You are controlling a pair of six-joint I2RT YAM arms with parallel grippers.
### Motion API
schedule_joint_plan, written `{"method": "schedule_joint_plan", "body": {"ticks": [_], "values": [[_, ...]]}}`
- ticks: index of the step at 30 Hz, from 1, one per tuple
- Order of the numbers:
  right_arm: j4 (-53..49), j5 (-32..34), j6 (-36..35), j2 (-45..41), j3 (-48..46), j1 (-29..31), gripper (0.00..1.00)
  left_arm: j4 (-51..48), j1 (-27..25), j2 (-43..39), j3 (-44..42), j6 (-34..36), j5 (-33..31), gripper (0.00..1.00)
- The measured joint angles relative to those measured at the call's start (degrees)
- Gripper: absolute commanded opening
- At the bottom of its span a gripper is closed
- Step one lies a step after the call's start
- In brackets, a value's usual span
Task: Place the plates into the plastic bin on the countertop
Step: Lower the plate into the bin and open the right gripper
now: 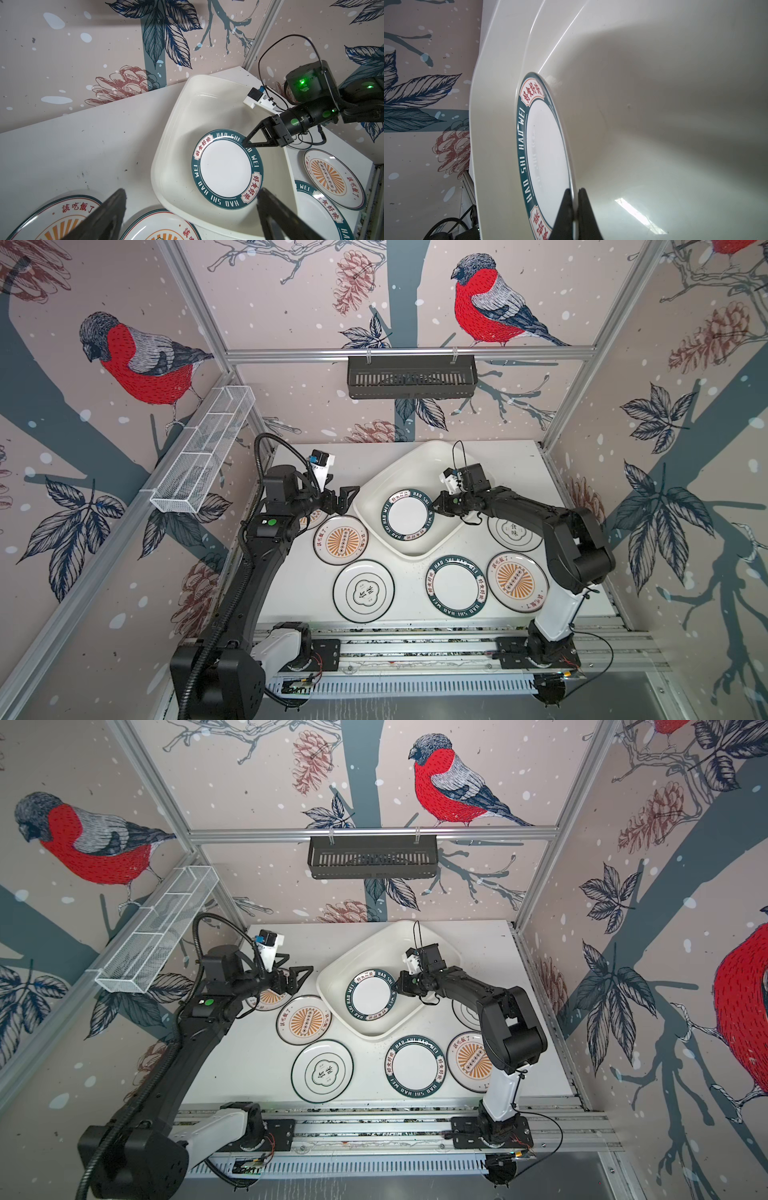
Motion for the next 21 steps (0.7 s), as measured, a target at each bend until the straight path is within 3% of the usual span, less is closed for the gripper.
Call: {"method": "schedule_joint_plan", "body": {"ticks": [21], "values": [[-2.10,-4.04,-3.08,11.93,9.38,0.48,0.12,-0.42,-0.11,0.70,-0.24,-0.20,-1.11,0.97]]}}
